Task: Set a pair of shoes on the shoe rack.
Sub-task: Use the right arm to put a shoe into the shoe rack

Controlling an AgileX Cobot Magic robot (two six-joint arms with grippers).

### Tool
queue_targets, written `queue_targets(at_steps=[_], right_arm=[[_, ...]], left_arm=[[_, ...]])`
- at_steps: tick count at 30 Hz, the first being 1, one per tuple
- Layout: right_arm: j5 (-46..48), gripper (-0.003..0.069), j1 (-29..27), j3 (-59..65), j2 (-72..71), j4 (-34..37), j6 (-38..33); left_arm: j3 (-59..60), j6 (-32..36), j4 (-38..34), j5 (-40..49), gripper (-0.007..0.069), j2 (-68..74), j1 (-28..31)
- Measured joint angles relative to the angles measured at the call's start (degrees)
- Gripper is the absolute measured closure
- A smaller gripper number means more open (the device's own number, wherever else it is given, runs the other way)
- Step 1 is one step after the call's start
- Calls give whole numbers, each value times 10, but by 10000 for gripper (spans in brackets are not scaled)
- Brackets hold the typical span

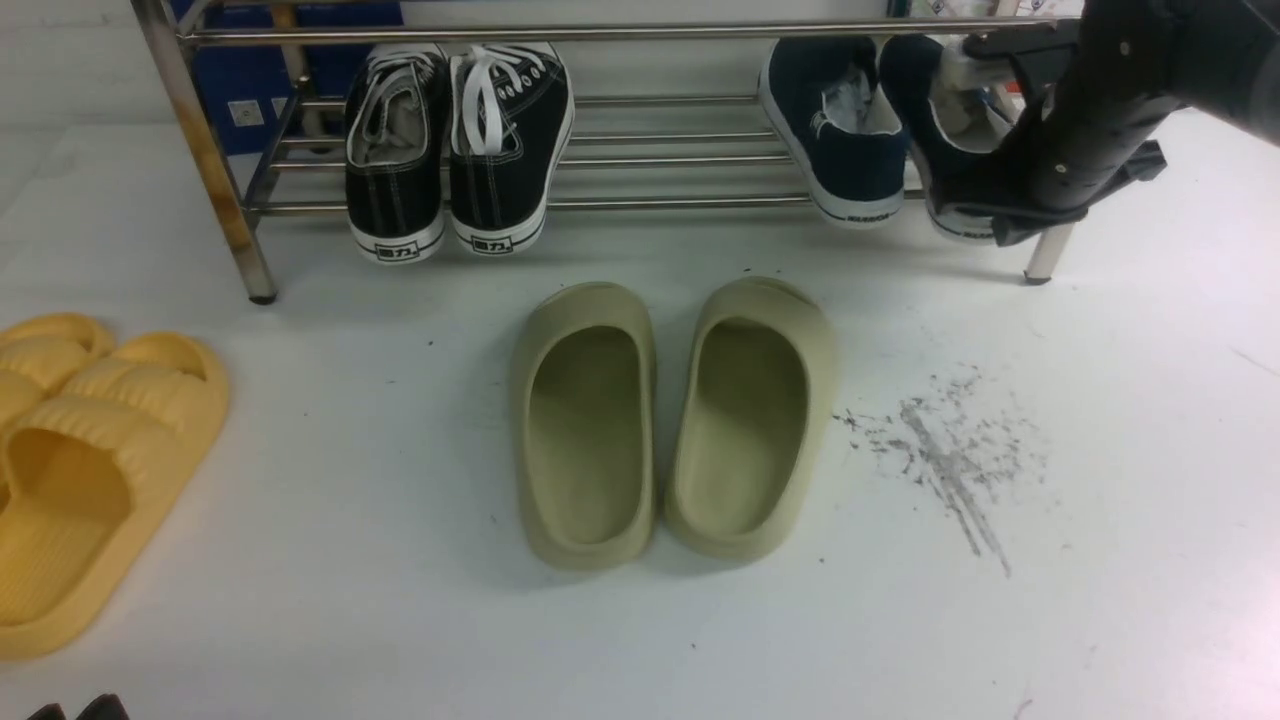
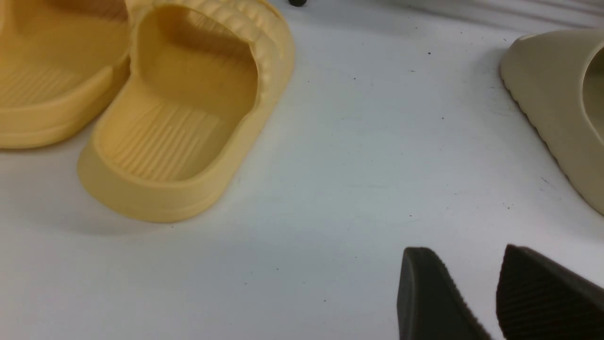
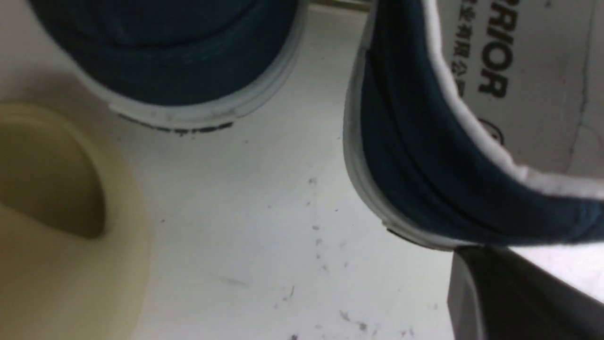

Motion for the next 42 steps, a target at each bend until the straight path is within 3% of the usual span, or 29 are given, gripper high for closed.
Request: queue_targets(at_steps=[23,26,31,34,38,42], right_arm=[[-26,638,0,2,-19,42,28],[-34,579,0,1,-42,42,13],[-6,328,0,0,-71,42,1],[26,226,0,0,-78,45,-6],[70,203,0,0,-99,82,-48],[114,291,0,1,-145,122,-93]], left_arm=[[0,0,0,0,386,0,0],[0,0,0,0,386,0,0],[0,0,0,0,386,0,0],[0,0,0,0,386,0,0],[0,0,0,0,386,0,0],[0,0,0,0,386,0,0]])
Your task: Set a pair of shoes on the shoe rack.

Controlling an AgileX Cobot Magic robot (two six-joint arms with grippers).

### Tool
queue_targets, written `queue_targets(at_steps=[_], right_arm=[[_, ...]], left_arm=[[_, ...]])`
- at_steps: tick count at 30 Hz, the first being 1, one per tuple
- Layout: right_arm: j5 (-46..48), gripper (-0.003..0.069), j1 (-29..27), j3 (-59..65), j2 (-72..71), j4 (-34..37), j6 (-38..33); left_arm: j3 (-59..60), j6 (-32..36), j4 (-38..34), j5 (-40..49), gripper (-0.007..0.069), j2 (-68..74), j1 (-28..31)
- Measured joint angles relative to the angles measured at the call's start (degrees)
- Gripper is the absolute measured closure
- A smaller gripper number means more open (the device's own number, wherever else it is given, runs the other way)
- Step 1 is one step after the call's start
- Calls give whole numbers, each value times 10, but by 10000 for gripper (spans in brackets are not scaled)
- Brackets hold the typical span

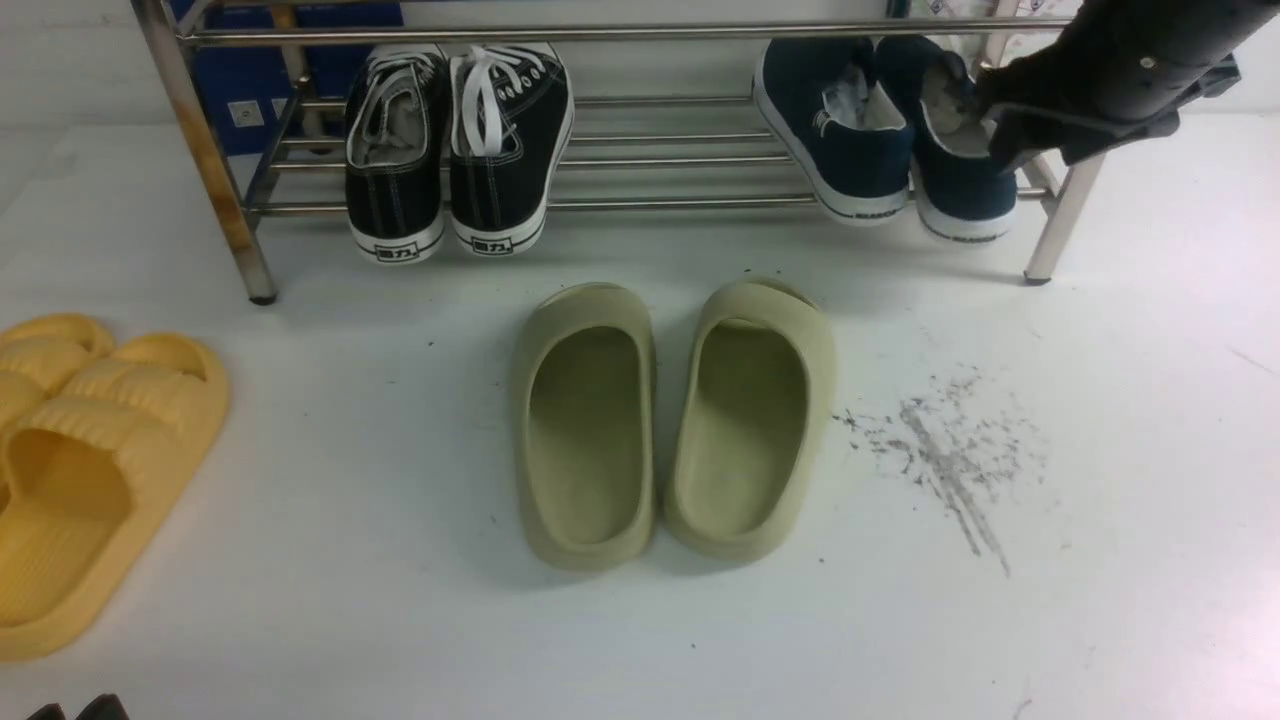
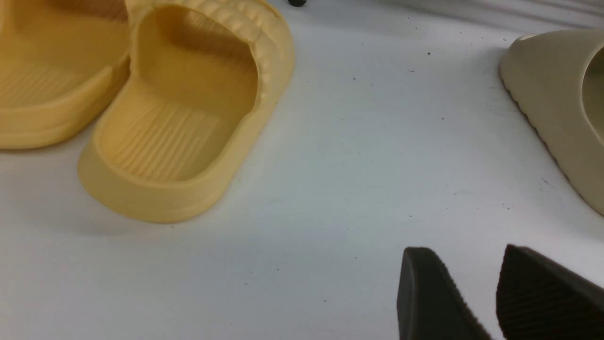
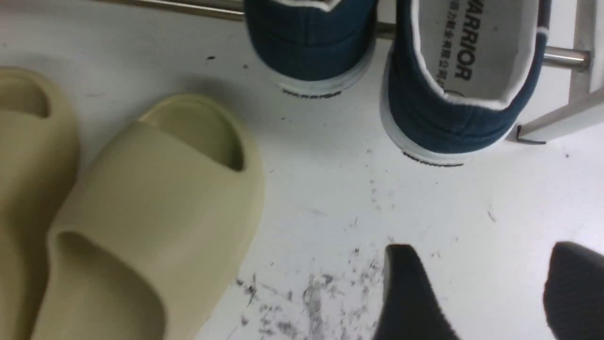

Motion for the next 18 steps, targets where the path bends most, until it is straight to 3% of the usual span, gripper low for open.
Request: queue_targets(at_steps=[4,5,9,18], right_arm=[[11,453,0,29,-71,34,-27],[0,513,0,53,-105,38,-28],[-60,643,0,174,-211,43,-28],[-256,662,0,464,-530,52,-29]], left_arm=[[0,0,0,0,386,0,0],[0,0,0,0,386,0,0],[0,0,0,0,386,0,0],[0,0,0,0,386,0,0]])
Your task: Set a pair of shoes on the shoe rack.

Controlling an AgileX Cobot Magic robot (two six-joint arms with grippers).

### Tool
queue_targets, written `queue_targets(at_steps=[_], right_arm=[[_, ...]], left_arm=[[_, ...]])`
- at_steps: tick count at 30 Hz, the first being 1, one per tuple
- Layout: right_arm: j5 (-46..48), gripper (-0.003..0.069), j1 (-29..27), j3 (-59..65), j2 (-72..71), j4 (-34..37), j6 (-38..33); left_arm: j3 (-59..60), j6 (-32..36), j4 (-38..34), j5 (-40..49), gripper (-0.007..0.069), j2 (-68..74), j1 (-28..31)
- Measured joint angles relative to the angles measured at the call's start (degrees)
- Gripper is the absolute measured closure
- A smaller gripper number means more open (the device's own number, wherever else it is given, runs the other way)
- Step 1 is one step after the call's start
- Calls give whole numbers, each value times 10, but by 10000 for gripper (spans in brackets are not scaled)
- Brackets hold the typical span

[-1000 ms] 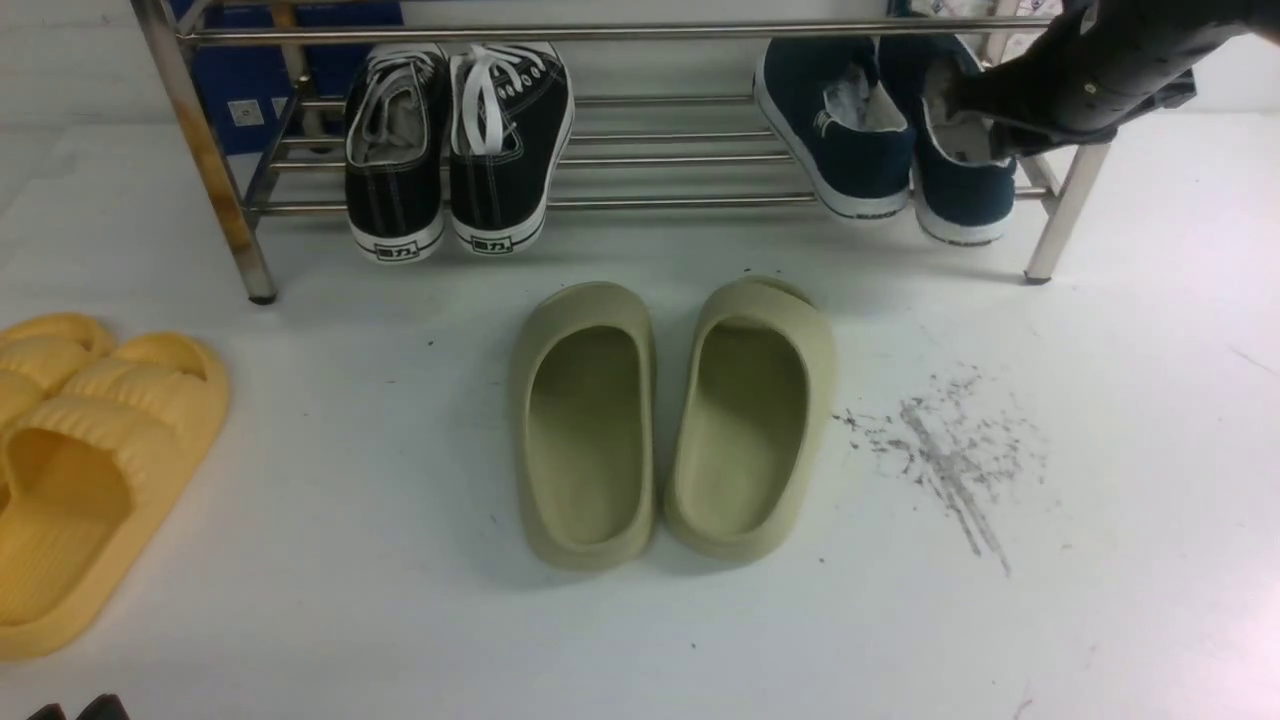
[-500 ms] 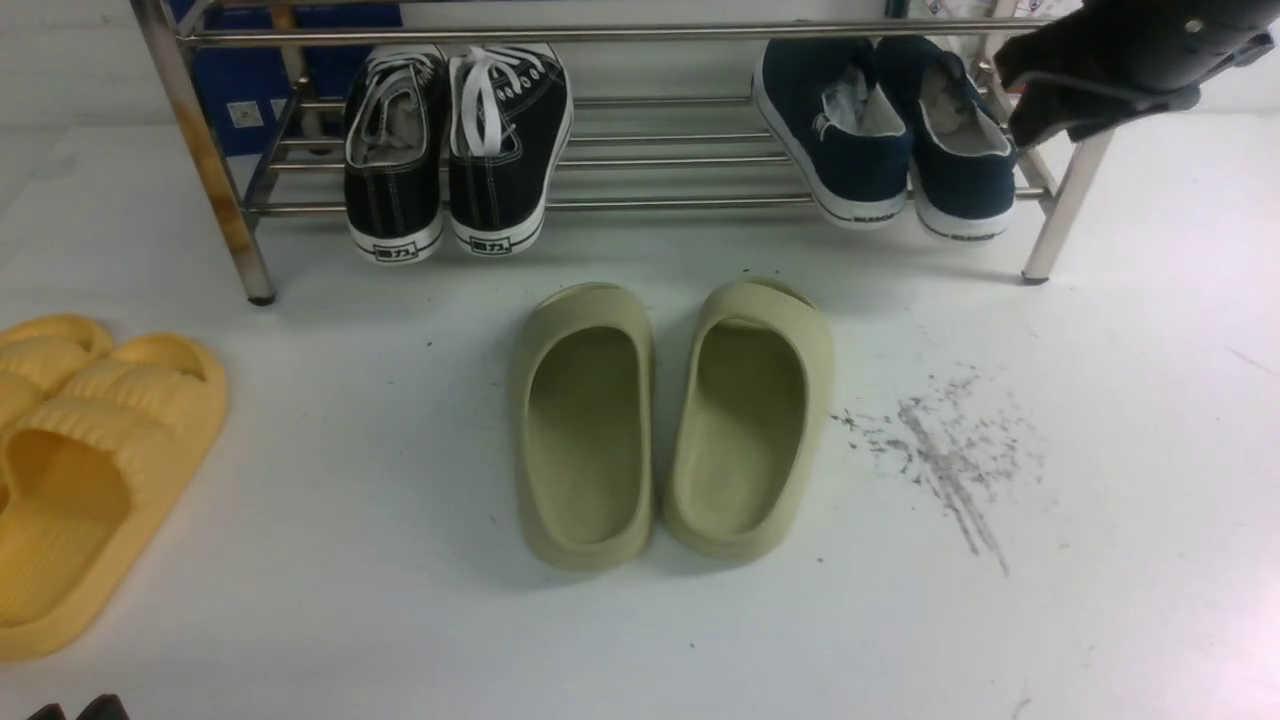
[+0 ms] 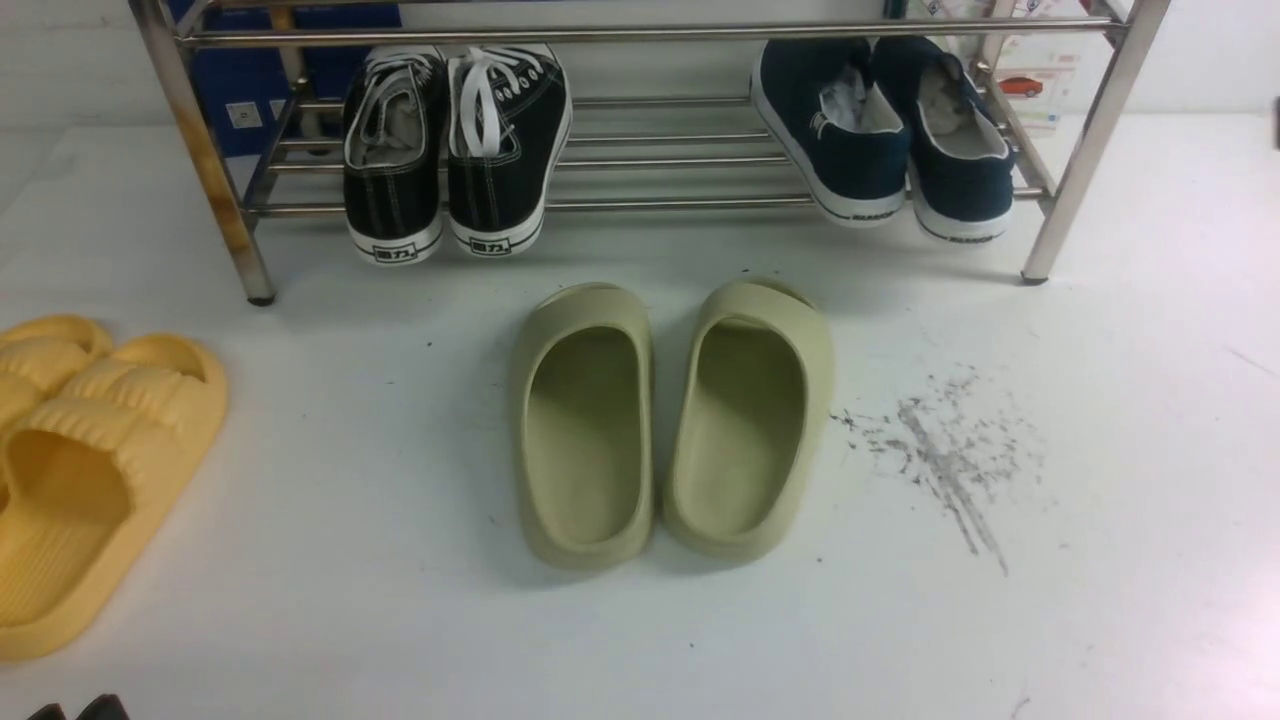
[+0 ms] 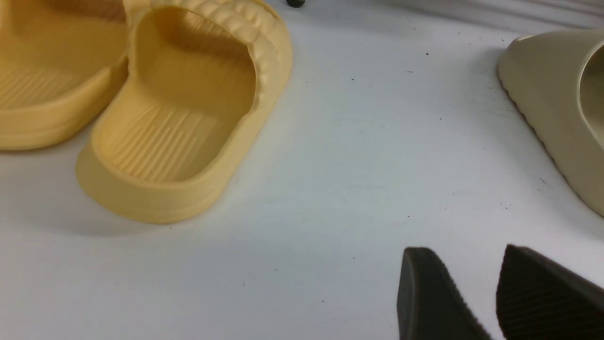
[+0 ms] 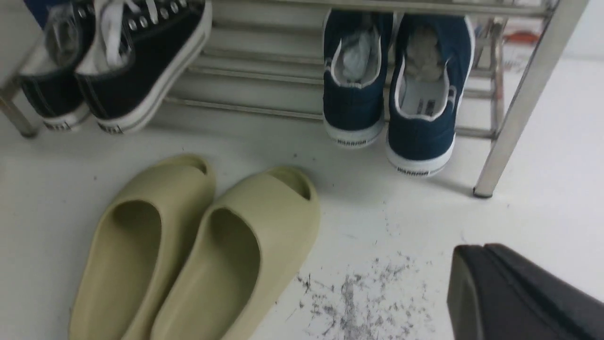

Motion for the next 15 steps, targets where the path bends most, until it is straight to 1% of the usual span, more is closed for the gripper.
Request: queue_targets(at_steps=[2,7,11,15], right_arm=[[-28,661,0,42,-69,0,0],[-40,659,0,86,-164,0,0],[-26,659,0,96,-193,-1,0],[19,655,0,97,-212,-1,0]], left_arm=[[0,0,0,0,386,0,0],[0,0,0,0,386,0,0],[0,0,0,0,386,0,0],[0,0,0,0,386,0,0]])
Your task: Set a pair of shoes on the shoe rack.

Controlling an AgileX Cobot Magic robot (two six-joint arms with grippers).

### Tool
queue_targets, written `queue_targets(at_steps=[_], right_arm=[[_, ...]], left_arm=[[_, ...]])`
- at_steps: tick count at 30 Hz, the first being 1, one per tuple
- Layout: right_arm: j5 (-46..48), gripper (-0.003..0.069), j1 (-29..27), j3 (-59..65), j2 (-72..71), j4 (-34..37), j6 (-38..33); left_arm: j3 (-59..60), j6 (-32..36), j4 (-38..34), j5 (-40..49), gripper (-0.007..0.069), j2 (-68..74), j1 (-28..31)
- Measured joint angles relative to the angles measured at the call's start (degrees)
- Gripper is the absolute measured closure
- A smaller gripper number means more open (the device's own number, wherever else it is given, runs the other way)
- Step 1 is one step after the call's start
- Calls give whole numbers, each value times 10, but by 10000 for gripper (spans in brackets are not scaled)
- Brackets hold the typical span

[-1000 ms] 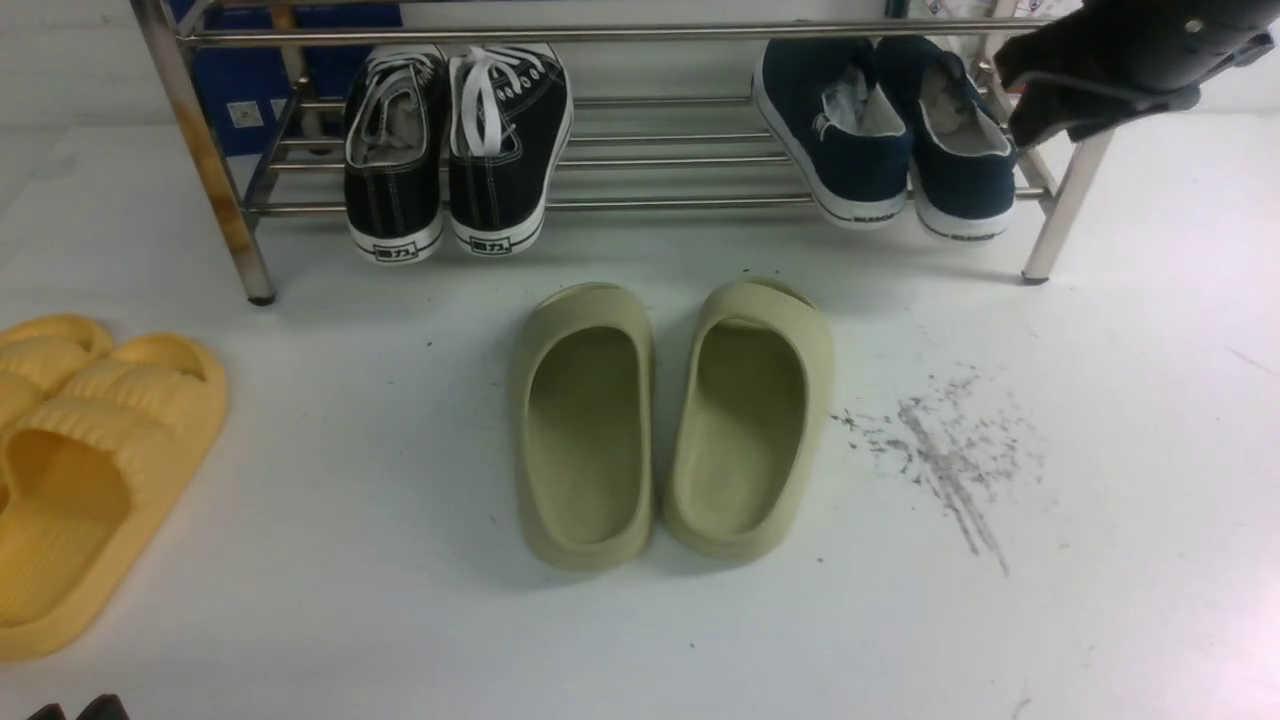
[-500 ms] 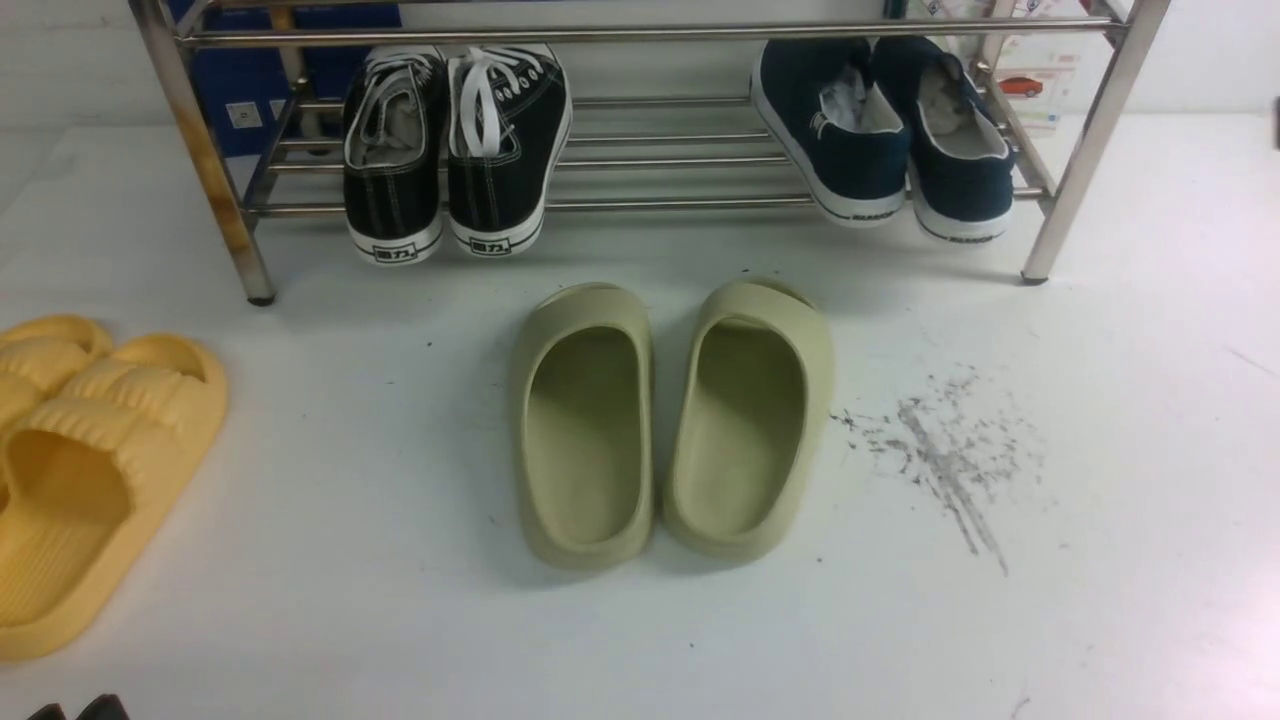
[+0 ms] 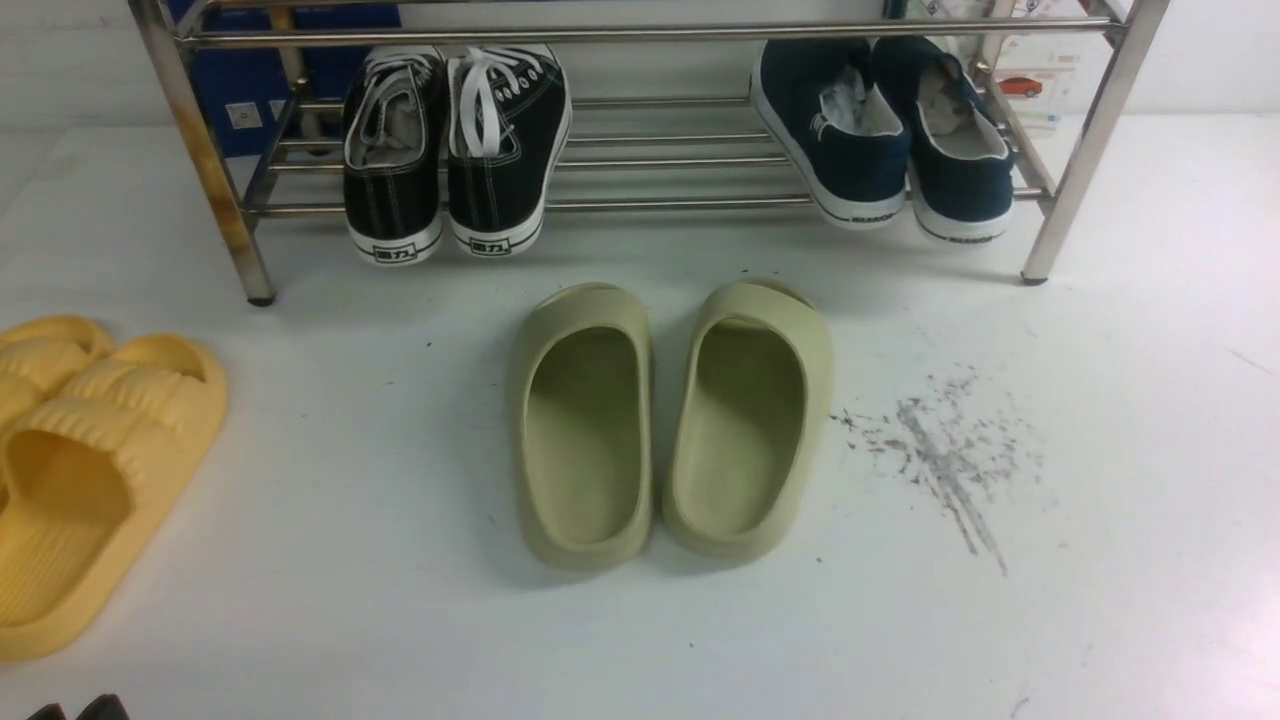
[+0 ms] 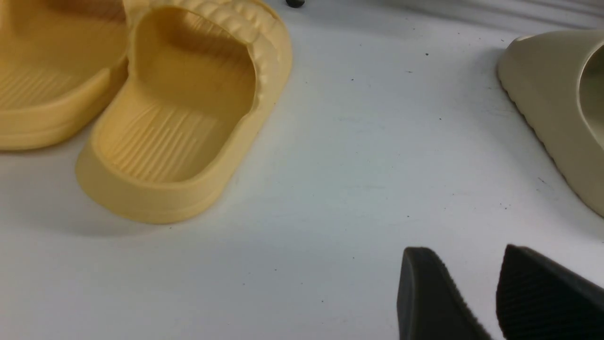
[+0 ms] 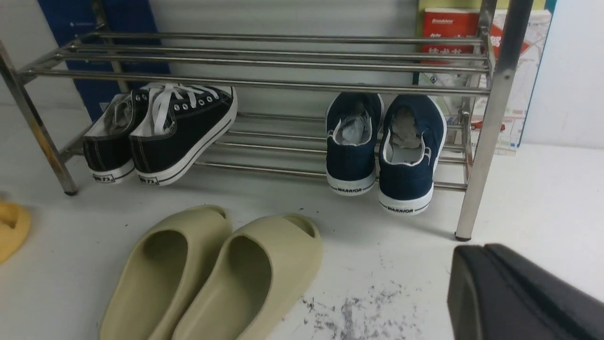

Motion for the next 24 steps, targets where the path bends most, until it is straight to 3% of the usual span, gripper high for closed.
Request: queue_targets(at_steps=[14,18,24], right_arm=[[27,648,0,10,-3,-9,0],[-34,648,-2,57,-28,-23,0],[-230,647,-71,245,-134,-51,0]], left_arm=[[0,0,0,0,386,0,0],[0,0,0,0,386,0,0],[0,0,0,0,386,0,0]])
